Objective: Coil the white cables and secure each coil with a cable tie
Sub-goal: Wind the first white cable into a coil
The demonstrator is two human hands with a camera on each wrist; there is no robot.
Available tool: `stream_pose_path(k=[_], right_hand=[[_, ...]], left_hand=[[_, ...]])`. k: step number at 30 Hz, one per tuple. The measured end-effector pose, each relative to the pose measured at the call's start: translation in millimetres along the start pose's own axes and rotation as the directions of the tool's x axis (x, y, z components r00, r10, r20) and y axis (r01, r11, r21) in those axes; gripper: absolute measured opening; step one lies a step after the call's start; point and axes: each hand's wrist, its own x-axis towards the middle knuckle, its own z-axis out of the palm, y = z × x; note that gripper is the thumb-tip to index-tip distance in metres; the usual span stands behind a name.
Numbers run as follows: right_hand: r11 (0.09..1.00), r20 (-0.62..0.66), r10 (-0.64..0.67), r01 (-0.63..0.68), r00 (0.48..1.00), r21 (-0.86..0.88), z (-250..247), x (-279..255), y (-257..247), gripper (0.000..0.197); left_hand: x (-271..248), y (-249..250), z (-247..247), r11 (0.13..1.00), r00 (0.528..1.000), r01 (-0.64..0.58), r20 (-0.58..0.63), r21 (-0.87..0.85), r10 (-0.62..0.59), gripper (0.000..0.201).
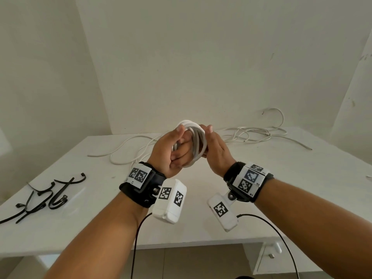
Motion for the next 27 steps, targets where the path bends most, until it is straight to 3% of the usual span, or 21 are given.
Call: stream_pose_path(k=[7, 13, 17, 19, 21, 23, 25, 27], right_hand=[[0.985, 0.040, 0.172, -0.172, 0.984, -0.002, -1.8, -0.6, -1.0, 0.042], [0.951, -0.039, 0.138, -0.121, 0.990, 0.283, 7.3, 1.4, 4.8, 0.040], [0.932, -0.084, 0.105, -0.069, 0.991, 0.357, 7.4, 6.6, 2.2, 0.035], [0.965, -0.131, 0.067, -0.032, 0.989, 0.259, 4.9, 11.9, 5.1, 0.036], [0.997, -0.127, 0.005, 0.004, 0.992, 0.073, 0.2, 14.9, 4.1, 0.029], [0.993, -0.018, -0.030, 0.028, 0.999, -0.115, -4.8, 15.9, -3.4, 0.024], [0.956, 0.143, -0.003, 0.045, 0.990, -0.291, -9.8, 14.9, -8.9, 0.020], [0.896, 0.276, 0.052, 0.078, 0.960, -0.438, -12.4, 13.7, -12.1, 0.022]], left_hand=[[-1.5, -12.4, -1.4, 0.999, 0.998, -0.033, -0.059, -0.016, 0.032, 0.051], [3.6, -21.3, 10.4, 0.994, 0.962, -0.097, -0.253, 0.044, 0.105, 0.059], [7.2, -14.5, 19.6, 0.979, 0.903, -0.043, -0.412, 0.201, 0.124, 0.060], [7.1, -16.0, 9.3, 0.939, 0.863, -0.030, -0.464, 0.343, 0.197, 0.060], [4.4, -19.8, -1.3, 0.941, 0.877, -0.079, -0.425, 0.330, 0.223, 0.052], [-0.1, -18.1, -9.3, 0.986, 0.921, -0.093, -0.365, 0.136, 0.137, 0.056], [-4.5, -6.4, -16.6, 1.000, 0.948, 0.007, -0.318, 0.007, -0.004, 0.067], [-7.2, 5.0, -19.8, 0.990, 0.958, 0.143, -0.249, -0.007, -0.140, 0.072]])
